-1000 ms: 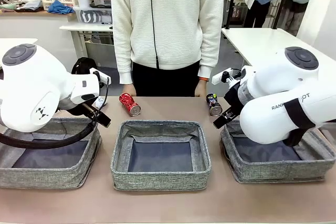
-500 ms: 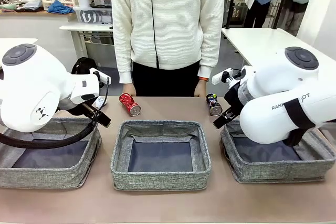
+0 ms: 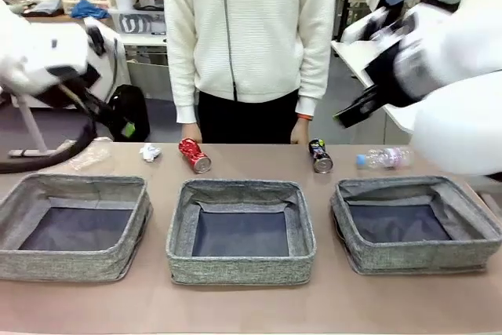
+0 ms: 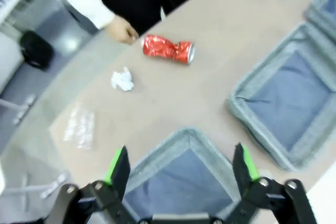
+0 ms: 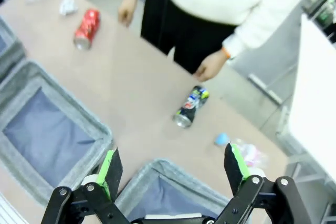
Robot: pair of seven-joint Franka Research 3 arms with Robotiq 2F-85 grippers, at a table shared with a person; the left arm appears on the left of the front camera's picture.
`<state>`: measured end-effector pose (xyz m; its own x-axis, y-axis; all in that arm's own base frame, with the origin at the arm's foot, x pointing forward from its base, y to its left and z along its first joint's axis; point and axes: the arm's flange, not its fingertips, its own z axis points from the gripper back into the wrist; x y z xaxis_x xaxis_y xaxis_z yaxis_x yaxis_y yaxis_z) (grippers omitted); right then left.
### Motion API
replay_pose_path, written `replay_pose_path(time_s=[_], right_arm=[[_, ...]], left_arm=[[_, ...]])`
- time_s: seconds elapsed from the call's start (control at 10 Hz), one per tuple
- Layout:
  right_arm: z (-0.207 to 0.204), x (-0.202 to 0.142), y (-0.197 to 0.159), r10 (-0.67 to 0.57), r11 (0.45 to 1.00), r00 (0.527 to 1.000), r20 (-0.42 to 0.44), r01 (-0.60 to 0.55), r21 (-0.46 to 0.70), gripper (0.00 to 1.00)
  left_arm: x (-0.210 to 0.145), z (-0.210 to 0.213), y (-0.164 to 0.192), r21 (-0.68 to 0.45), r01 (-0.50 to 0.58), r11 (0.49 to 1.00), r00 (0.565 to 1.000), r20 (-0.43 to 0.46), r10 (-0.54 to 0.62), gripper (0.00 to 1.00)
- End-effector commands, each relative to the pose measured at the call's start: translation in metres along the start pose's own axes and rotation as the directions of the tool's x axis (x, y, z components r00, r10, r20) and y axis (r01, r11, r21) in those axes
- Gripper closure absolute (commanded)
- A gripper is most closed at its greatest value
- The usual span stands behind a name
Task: Sort the waste into the appropriate baskets.
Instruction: Pick up the waste item pointed out by the person.
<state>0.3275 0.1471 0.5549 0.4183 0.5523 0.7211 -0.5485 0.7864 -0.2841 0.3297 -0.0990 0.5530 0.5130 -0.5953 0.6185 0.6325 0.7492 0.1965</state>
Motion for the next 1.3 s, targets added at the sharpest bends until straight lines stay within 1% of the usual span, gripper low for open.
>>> replay_pose_path(time_s=[0.0,0.1,0.2,0.3,0.4,0.5,0.6,0.7,0.8,0.9,1.0,1.1,1.2], right_arm=[[-0.041,-0.009,0.006,0.006,1.000,0.999,-0.040,-0.005,0.022,0.00],[0.000,0.000,0.000,0.000,1.000,1.000,0.000,0.000,0.000,0.00],[-0.005,-0.009,-0.006,-0.094,0.995,0.995,-0.015,0.094,0.041,0.00],[0.003,-0.029,-0.025,-0.197,0.974,0.980,-0.006,0.197,0.112,0.00],[0.012,-0.057,-0.049,-0.355,0.922,0.935,-0.025,0.354,0.158,0.00],[0.023,-0.090,-0.074,-0.497,0.797,0.865,-0.071,0.487,0.356,0.00],[0.027,-0.129,-0.103,-0.663,0.621,0.738,-0.124,0.636,0.458,0.00],[0.031,-0.175,-0.135,-0.792,0.463,0.589,-0.162,0.752,0.469,0.00],[0.035,-0.214,-0.168,-0.878,0.329,0.455,-0.147,0.799,0.503,0.00],[0.038,-0.251,-0.199,-0.941,0.197,0.309,-0.141,0.835,0.514,0.00],[0.037,-0.279,-0.219,-0.968,0.104,0.203,-0.148,0.859,0.501,0.00],[0.036,-0.295,-0.228,-0.984,0.066,0.134,-0.113,0.881,0.469,0.00],[0.035,-0.304,-0.229,-0.992,0.081,0.117,-0.054,0.891,0.446,0.00]], left_arm=[[0.002,-0.047,-0.003,0.006,-0.017,1.000,0.999,-0.030,0.017,0.00],[0.000,0.000,0.000,0.000,0.000,1.000,1.000,0.000,0.000,0.00],[0.005,-0.012,0.005,-0.116,0.044,0.992,0.998,-0.046,-0.050,0.00],[-0.001,-0.013,0.024,-0.234,0.005,0.972,0.999,-0.043,-0.016,0.00],[-0.019,-0.014,0.055,-0.341,-0.058,0.938,0.997,-0.065,0.038,0.00],[-0.048,-0.014,0.092,-0.494,-0.131,0.860,0.991,-0.056,0.119,0.00],[-0.085,-0.017,0.129,-0.626,-0.204,0.753,0.973,-0.044,0.227,0.00],[-0.131,-0.022,0.163,-0.717,-0.301,0.629,0.909,-0.015,0.417,0.00],[-0.164,-0.028,0.181,-0.769,-0.359,0.528,0.802,0.035,0.596,0.00],[-0.192,-0.031,0.190,-0.805,-0.370,0.464,0.680,0.106,0.725,0.00],[-0.216,-0.040,0.196,-0.831,-0.408,0.379,0.554,0.105,0.826,0.00],[-0.235,-0.053,0.194,-0.835,-0.454,0.310,0.515,0.038,0.856,0.00],[-0.246,-0.057,0.188,-0.799,-0.515,0.311,0.515,0.002,0.857,0.00]])
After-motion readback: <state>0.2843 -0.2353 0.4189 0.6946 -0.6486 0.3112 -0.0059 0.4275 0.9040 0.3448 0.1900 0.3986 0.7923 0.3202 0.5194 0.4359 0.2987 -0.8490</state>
